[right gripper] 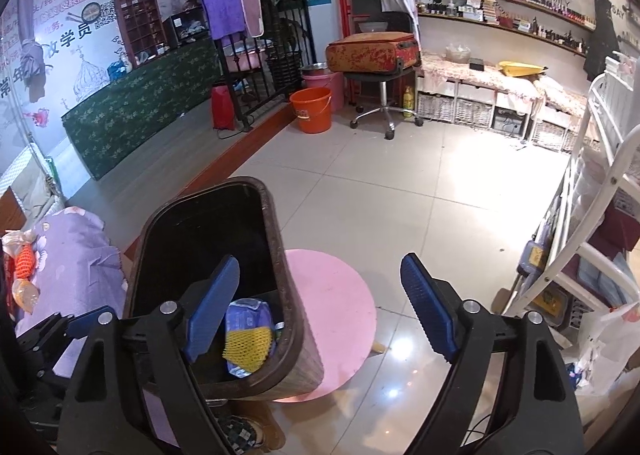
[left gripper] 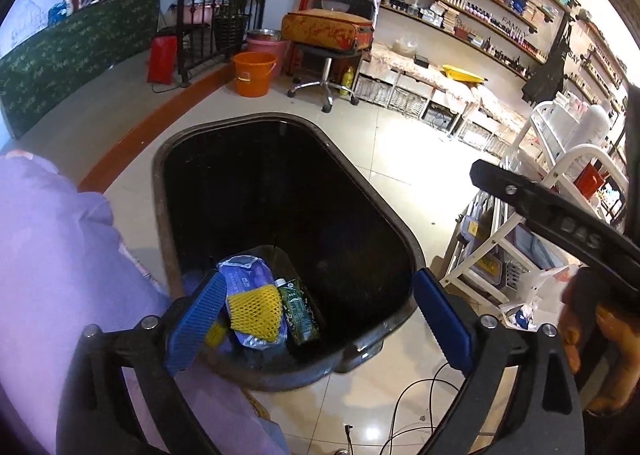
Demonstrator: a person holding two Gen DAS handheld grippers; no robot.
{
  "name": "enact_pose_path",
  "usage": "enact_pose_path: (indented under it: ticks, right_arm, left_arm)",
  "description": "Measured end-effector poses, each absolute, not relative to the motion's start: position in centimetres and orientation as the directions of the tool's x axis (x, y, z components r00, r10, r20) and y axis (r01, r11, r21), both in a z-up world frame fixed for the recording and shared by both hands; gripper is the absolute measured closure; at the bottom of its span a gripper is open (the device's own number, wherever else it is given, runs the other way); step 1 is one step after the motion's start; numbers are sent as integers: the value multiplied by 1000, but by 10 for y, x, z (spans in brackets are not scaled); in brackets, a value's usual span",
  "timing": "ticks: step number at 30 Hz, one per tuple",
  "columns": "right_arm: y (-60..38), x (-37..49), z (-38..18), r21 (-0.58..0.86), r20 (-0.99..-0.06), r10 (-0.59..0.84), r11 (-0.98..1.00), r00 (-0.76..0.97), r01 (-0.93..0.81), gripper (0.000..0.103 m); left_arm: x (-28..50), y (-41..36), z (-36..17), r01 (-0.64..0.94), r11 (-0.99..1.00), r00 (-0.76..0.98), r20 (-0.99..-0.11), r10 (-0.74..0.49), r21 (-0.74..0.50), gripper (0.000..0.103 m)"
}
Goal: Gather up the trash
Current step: 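Carry the purple bag and yellow net to the bin and release both, then return to the table and grasp the red paper cup with the left tool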
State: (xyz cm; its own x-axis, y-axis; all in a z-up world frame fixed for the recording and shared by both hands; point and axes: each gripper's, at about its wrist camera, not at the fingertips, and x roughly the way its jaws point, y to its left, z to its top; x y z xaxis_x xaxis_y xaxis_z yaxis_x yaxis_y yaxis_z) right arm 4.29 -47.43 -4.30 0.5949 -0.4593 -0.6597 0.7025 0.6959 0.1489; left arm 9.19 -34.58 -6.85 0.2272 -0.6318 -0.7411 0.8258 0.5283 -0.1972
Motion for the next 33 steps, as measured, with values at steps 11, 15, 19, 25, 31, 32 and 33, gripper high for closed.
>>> enact_pose_path:
  ticks: [11, 15, 19, 25, 31, 32, 33]
  right_arm:
    - [-439, 88, -53, 160, -698, -308, 813, 646, 560, 20]
    - [-412, 110, -55, 157, -708, -242, 863, 664, 481, 20]
    - [-385, 131, -55, 165, -715, -166, 904, 679, 394, 20]
    - [-335, 167, -55, 169, -726, -33, 960, 687, 225, 20]
    - [-288, 195, -54, 164, -738, 64, 983, 672, 87, 20]
    - [-278, 199, -53, 160, -739, 78, 985, 669, 61, 20]
    - [-272, 203, -51, 155, -739, 90, 987, 667, 38, 20]
  left_arm:
    - [94, -281, -49, 756, 632, 340, -723, -602, -170, 6]
    - [100, -254, -45, 715, 684, 395, -722, -568, -146, 6]
    - [107, -225, -40, 668, 733, 446, -721, -530, -126, 6]
    - [124, -165, -39, 561, 822, 513, -738, -439, -99, 6]
    - [157, -98, -23, 442, 893, 571, -741, -354, -86, 6]
    - [165, -88, -20, 424, 901, 572, -744, -346, -94, 6]
    - [174, -77, -18, 405, 908, 569, -749, -339, -104, 6]
